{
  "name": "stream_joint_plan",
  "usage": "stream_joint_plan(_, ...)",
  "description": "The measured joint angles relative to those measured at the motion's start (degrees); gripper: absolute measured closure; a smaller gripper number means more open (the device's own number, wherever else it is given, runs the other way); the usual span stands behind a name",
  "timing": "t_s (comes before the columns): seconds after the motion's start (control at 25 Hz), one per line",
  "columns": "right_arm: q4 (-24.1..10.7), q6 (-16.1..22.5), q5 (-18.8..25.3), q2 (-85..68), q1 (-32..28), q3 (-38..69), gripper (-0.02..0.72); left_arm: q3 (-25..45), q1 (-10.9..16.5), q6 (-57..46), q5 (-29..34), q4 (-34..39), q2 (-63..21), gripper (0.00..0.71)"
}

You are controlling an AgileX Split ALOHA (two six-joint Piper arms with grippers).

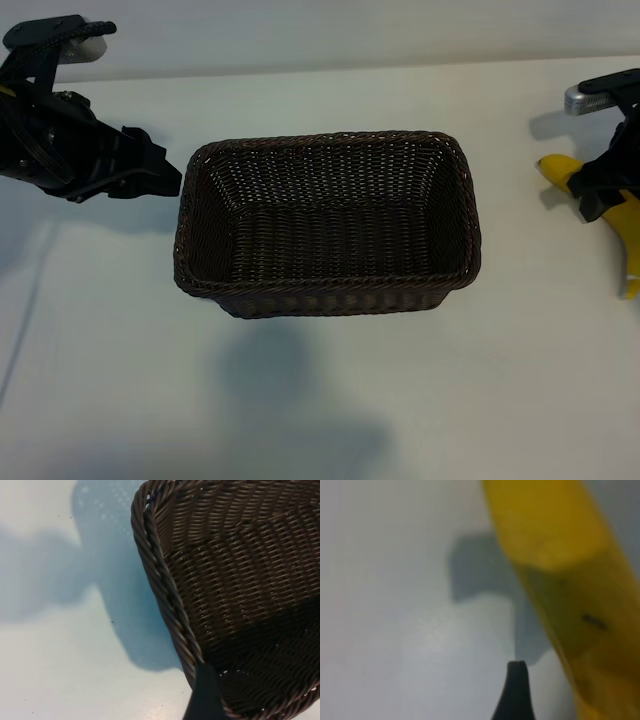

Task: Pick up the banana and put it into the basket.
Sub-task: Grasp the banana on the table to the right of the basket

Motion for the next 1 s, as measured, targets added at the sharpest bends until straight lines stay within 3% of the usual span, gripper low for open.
stream_joint_plan(0.32, 0.88, -0.61, 0.0, 1.7, 0.0, 0.0, 0.109, 0.0, 0.0, 0.0, 0.0, 0.0, 0.0, 0.127)
stream_joint_plan(0.48, 1.1, -0.48, -0.02, 1.85, 0.0, 0.0, 0.184, 0.0, 0.0, -0.06, 0.0, 0.0, 0.0, 0.127)
stream_joint_plan(0.6, 1.21, 0.04, -0.02, 1.9, 0.0, 0.0, 0.298, 0.0, 0.0, -0.15, 0.0, 0.0, 0.0, 0.127)
stream_joint_plan(1.0, 1.26, 1.99, 0.48, 1.9, 0.0, -0.33, 0.297, 0.0, 0.0, -0.16, 0.0, 0.0, 0.0, 0.127)
